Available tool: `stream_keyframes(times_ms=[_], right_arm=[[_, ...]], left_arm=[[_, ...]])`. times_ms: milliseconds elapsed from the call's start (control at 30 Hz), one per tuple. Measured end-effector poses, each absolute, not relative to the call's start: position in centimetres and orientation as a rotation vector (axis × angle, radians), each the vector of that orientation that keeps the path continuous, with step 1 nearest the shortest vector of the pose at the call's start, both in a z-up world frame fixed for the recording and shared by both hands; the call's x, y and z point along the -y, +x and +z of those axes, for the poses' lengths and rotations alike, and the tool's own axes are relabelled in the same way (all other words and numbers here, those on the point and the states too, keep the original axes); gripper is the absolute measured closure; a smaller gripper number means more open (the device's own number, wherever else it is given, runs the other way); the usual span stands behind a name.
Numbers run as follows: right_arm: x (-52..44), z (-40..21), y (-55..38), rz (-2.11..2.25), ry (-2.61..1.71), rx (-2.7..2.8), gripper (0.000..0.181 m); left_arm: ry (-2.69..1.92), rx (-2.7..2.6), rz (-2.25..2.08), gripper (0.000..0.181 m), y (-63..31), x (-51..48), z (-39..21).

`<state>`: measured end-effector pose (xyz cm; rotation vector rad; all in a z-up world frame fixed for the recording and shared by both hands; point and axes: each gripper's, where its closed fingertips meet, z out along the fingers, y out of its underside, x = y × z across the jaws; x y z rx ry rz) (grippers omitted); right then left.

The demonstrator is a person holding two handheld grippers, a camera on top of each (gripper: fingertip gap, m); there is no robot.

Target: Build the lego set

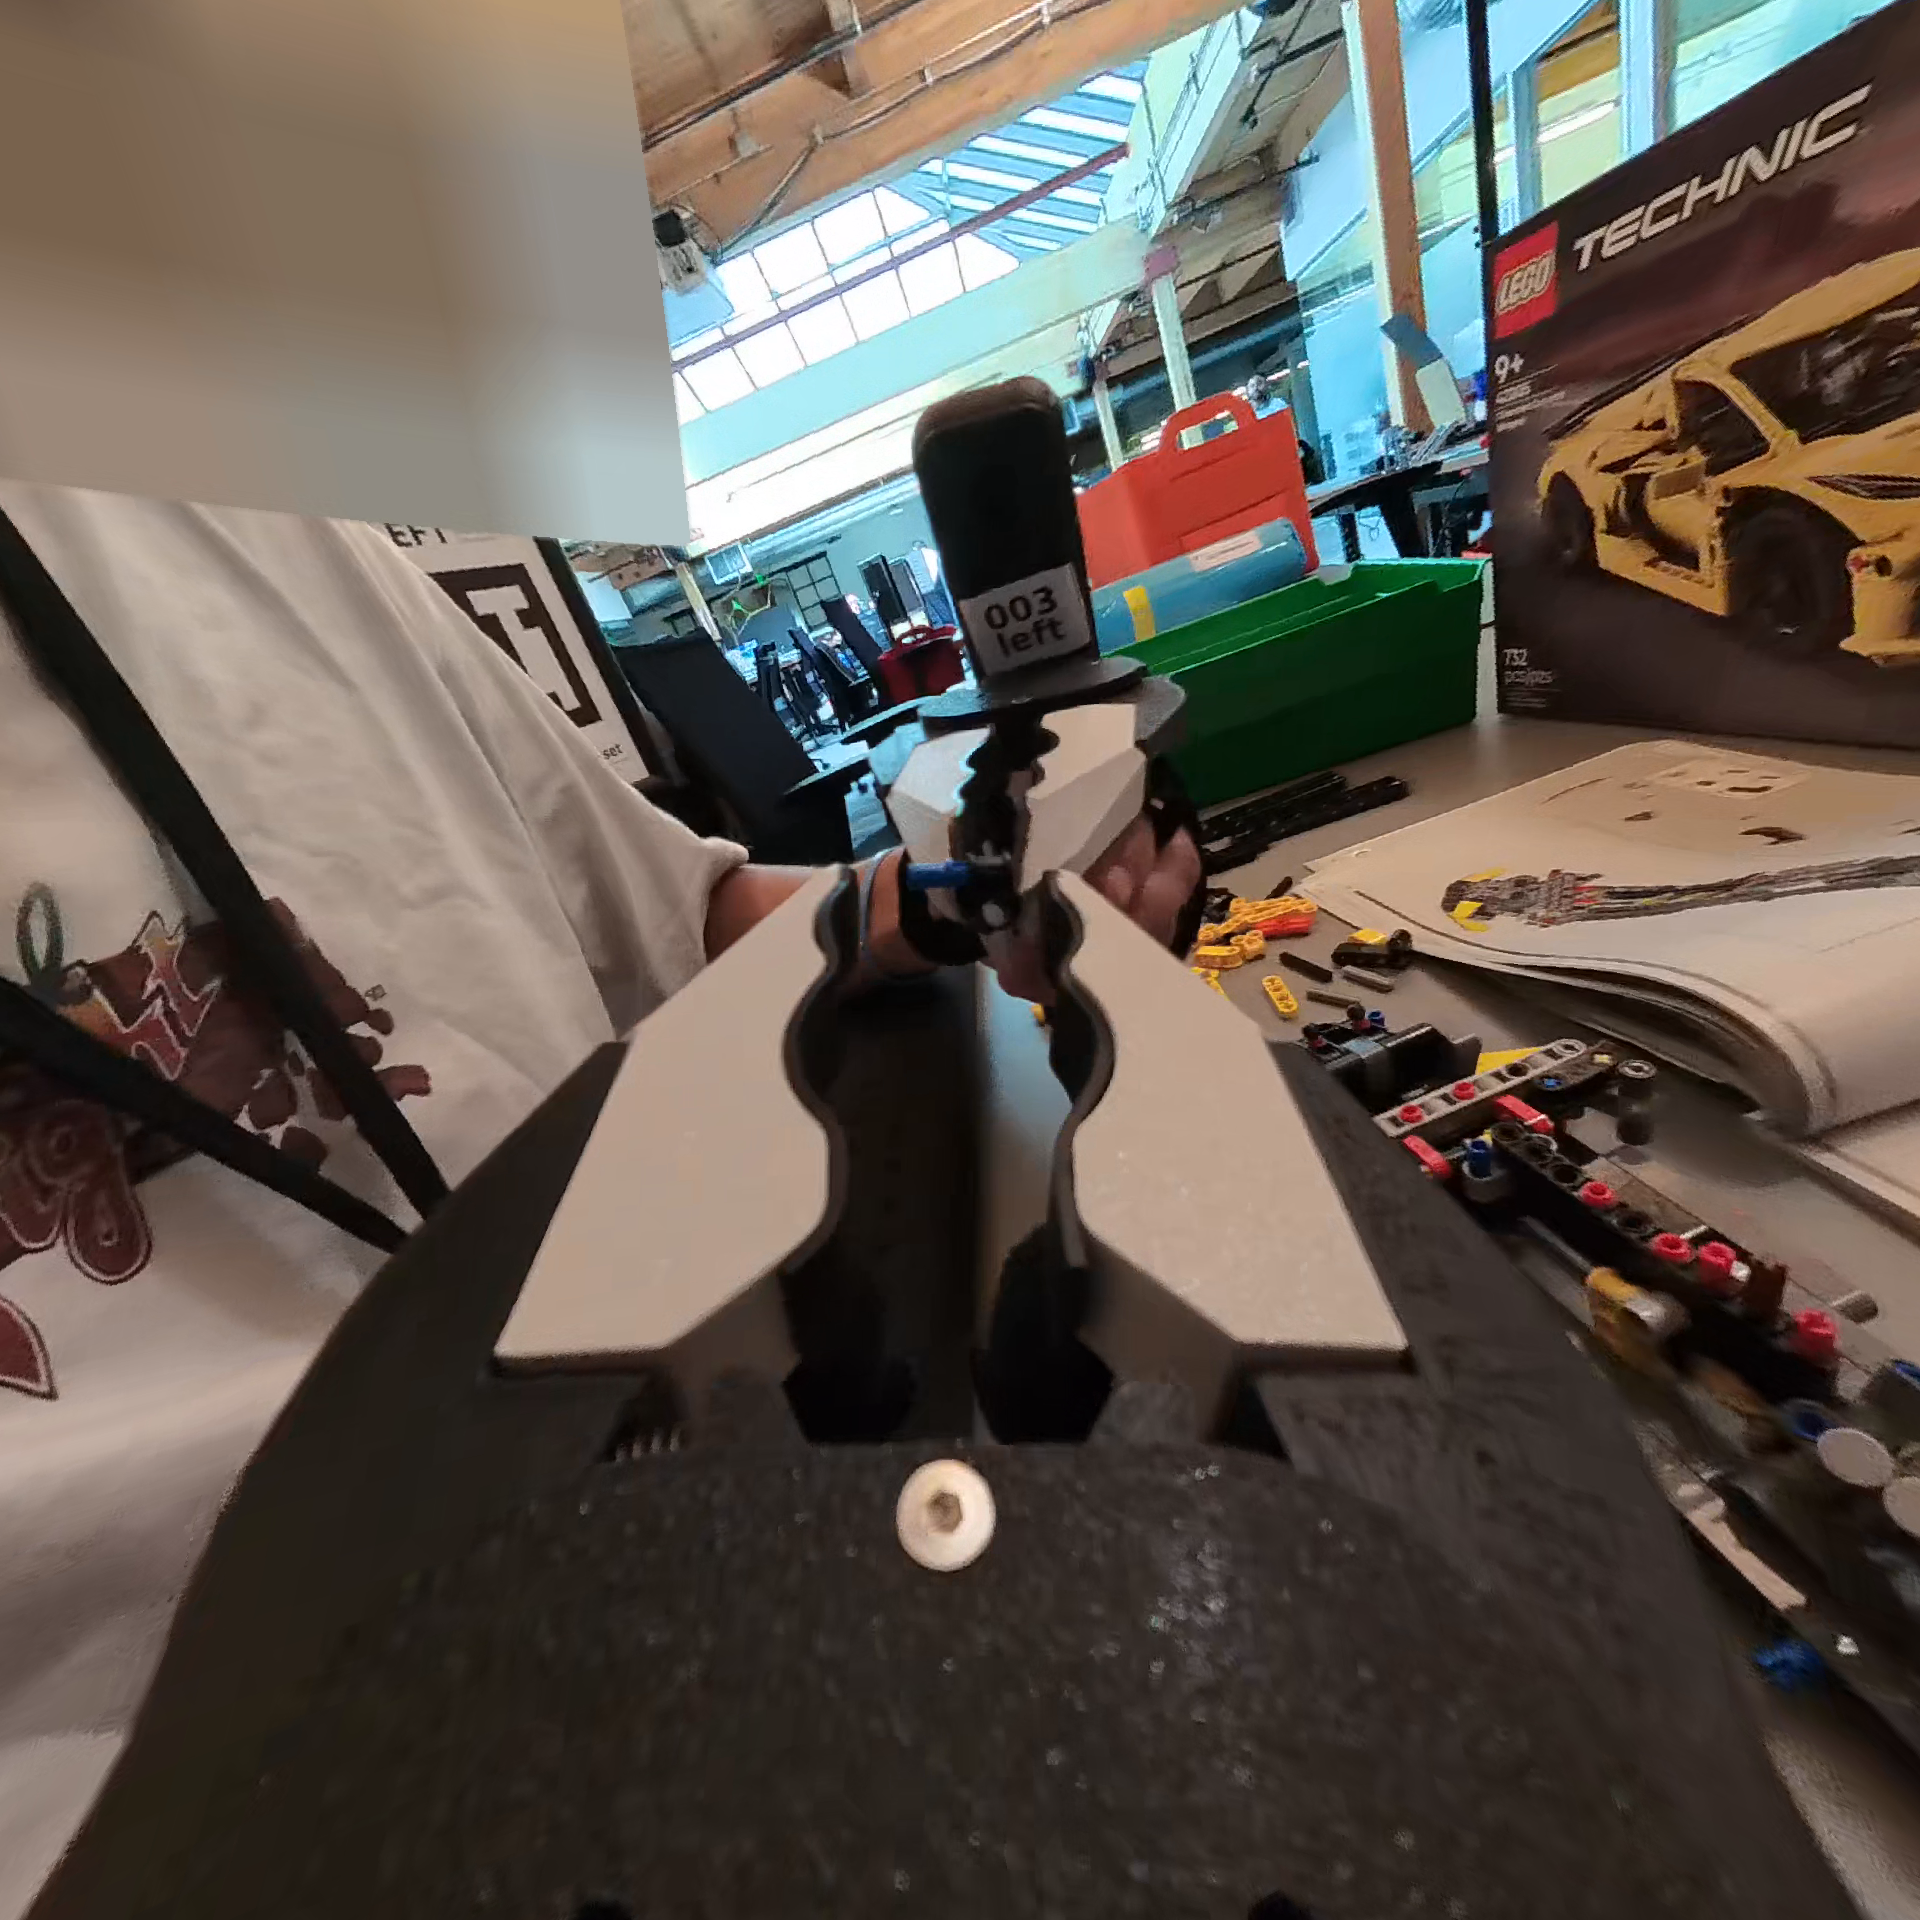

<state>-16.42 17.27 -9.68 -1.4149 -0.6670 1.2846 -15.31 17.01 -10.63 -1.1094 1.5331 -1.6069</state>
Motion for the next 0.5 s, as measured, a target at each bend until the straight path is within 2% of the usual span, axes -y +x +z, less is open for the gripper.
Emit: stream_keyframes(times_ms=[100, 500], right_arm=[[-17.5, -9.9, -16.2, 1.254, -1.428, 0.664, 0.156], [-19.7, -11.2, -15.1, 1.009, -1.447, 0.641, 0.162]], left_arm=[[-1.105, -1.523, -1.612, 0.175, -15.2, -16.9, -10.5], [-1.247, -1.477, -1.481, 0.175, -14.3, -19.1, -11.8]])
